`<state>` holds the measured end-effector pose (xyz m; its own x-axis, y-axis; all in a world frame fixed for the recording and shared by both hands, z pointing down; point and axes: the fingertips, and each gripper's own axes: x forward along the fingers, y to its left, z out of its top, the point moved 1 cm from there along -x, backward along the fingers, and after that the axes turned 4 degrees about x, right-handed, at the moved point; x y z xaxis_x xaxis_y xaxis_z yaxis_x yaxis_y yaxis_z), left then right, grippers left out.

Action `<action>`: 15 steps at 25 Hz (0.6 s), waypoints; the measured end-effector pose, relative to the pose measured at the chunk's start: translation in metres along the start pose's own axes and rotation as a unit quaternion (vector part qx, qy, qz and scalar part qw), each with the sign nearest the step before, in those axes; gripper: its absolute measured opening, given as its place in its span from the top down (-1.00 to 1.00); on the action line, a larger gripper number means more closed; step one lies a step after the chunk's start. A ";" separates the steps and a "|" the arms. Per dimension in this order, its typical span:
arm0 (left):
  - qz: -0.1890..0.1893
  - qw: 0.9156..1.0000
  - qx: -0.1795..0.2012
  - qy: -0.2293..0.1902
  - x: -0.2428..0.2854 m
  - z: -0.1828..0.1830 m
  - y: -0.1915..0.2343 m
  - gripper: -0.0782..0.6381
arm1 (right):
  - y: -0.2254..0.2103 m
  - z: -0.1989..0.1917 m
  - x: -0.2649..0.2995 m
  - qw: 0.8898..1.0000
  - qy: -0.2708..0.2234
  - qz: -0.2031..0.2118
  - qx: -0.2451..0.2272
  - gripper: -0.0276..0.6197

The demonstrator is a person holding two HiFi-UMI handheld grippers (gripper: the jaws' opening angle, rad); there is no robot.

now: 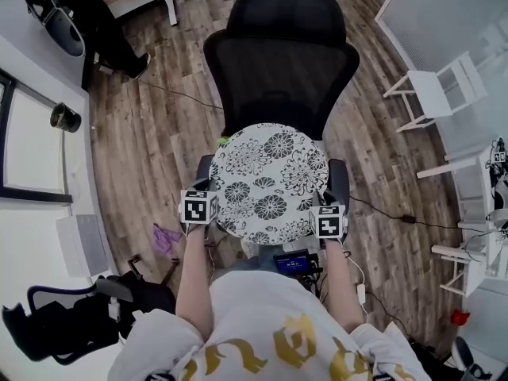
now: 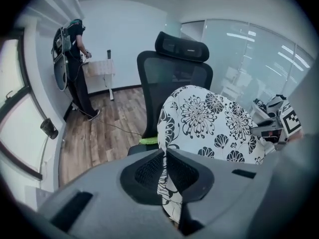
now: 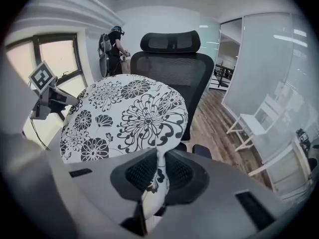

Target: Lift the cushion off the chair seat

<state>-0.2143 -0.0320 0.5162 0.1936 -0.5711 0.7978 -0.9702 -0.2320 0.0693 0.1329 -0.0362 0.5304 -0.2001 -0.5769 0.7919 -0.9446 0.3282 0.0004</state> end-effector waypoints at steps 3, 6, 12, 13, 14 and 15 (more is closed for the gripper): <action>0.001 1.000 -0.001 -0.003 -0.005 -0.001 0.003 0.72 | 0.002 0.003 -0.008 1.000 -0.003 -0.001 -0.004 0.79; -0.001 1.000 0.001 -0.006 -0.009 0.001 0.001 0.72 | 0.002 0.006 -0.014 1.000 -0.010 0.001 -0.007 0.79; -0.004 1.000 0.015 -0.009 -0.014 0.006 -0.001 0.72 | 0.002 0.001 -0.019 1.000 -0.015 -0.001 0.001 0.79; -0.003 1.000 0.017 -0.012 -0.015 0.008 -0.001 0.72 | 0.001 0.001 -0.019 1.000 -0.016 -0.001 0.004 0.79; -0.001 1.000 0.020 -0.018 -0.016 0.010 -0.001 0.72 | 0.000 0.000 -0.019 1.000 -0.017 -0.001 0.006 0.79; 0.002 0.999 0.024 -0.023 -0.017 0.013 -0.001 0.72 | 0.000 -0.001 -0.019 1.000 -0.017 -0.002 0.005 0.79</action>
<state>-0.2145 -0.0325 0.4952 0.1978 -0.6072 0.7695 -0.9630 -0.2669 0.0369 0.1371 -0.0246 0.5160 -0.2054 -0.6034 0.7705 -0.9481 0.3181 -0.0037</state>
